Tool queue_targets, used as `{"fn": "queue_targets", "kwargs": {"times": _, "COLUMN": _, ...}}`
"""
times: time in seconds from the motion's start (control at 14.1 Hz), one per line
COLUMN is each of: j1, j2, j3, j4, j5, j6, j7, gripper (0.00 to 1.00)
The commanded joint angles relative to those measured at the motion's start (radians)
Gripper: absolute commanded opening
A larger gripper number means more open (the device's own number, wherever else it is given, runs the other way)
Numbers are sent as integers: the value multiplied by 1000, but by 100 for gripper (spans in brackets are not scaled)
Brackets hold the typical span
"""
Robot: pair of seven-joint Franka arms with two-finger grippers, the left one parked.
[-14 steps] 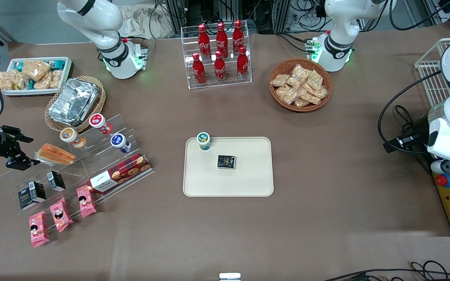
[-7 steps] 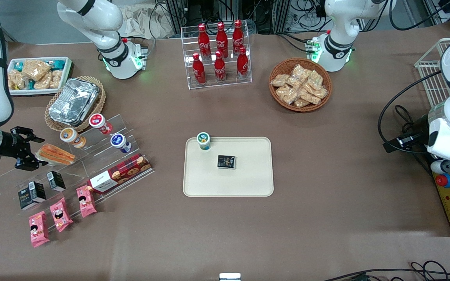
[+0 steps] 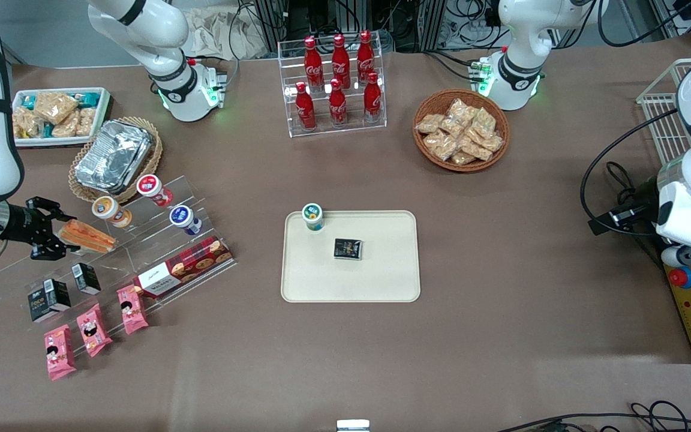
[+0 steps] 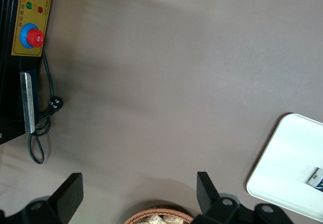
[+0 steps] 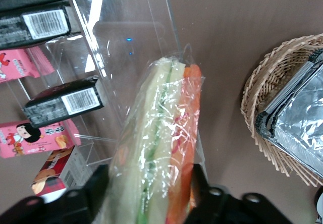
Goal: Place sandwich on tray
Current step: 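Close the right gripper on the sandwich and lift it off the rack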
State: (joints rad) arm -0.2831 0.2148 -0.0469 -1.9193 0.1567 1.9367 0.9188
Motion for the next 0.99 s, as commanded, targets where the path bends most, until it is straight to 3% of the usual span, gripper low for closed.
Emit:
{"fn": "queue_targets", "kwargs": {"times": 0.0, "j1": -5, "j2": -2, "j3": 6, "j4": 3, "j5": 26, "j6": 8, "j7": -17, "gripper": 41}}
{"fn": "queue_targets", "kwargs": {"times": 0.43, "j1": -5, "j2": 23, "j3": 10, "j4": 196, "j5": 26, "j6": -57, "j7": -109, "gripper": 39}}
{"fn": "queue_targets", "kwargs": {"times": 0.64, "j1": -1, "j2": 61, "j3": 15, "j4": 359, "j5": 27, "j6": -177, "j7": -198, "gripper": 39}}
{"fn": "queue_targets", "kwargs": {"times": 0.92, "j1": 102, "j2": 38, "j3": 21, "j4": 441, "j5": 26, "j6": -229, "j7": -236, "gripper": 40}}
